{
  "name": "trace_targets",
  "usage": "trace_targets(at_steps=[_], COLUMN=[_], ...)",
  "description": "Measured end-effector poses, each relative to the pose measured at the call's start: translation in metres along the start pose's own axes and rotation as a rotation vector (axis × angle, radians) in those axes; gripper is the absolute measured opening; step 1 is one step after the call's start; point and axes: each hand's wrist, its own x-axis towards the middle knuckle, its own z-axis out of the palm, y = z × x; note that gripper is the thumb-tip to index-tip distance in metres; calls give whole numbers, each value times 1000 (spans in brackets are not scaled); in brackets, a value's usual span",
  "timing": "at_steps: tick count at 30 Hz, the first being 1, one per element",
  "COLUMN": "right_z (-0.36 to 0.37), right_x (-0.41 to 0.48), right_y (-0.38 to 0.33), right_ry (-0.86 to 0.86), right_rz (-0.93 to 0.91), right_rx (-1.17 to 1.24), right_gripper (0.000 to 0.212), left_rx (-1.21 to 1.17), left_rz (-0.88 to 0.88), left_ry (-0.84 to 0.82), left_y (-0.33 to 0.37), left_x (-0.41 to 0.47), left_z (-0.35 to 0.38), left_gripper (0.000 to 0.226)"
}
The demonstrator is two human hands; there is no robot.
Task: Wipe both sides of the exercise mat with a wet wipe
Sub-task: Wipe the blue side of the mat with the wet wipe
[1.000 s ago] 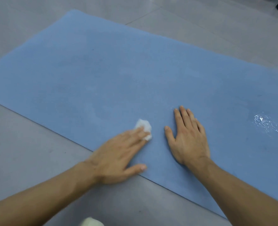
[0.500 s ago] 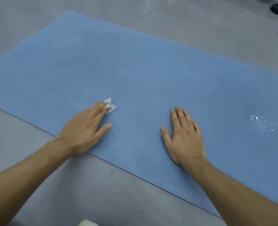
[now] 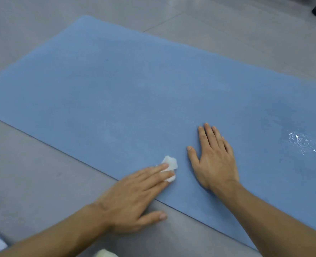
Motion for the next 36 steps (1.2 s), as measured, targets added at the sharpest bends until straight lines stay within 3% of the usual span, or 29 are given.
trace_targets(at_steps=[3,16,21,28,36], right_z=[0,1,9,11,11], right_x=[0,0,2,4,1], right_y=[1,-6,-59,-77,-80], right_ry=[-6,-55,-58,-47,-27], right_rz=[-2,18,-97,-130,-118], right_rx=[-3,31,72,74,42], right_gripper=[78,80,80,84,81], left_rx=[14,89,-5,57,86], left_rz=[-50,-696,-608,-262,-589], left_ry=[23,170,132,41,155], left_y=[-5,-114,-88,-28,-100], left_x=[-7,-47,-46,-49,-68], left_z=[-1,-45,-30,-10,-35], left_gripper=[74,83,86,76,78])
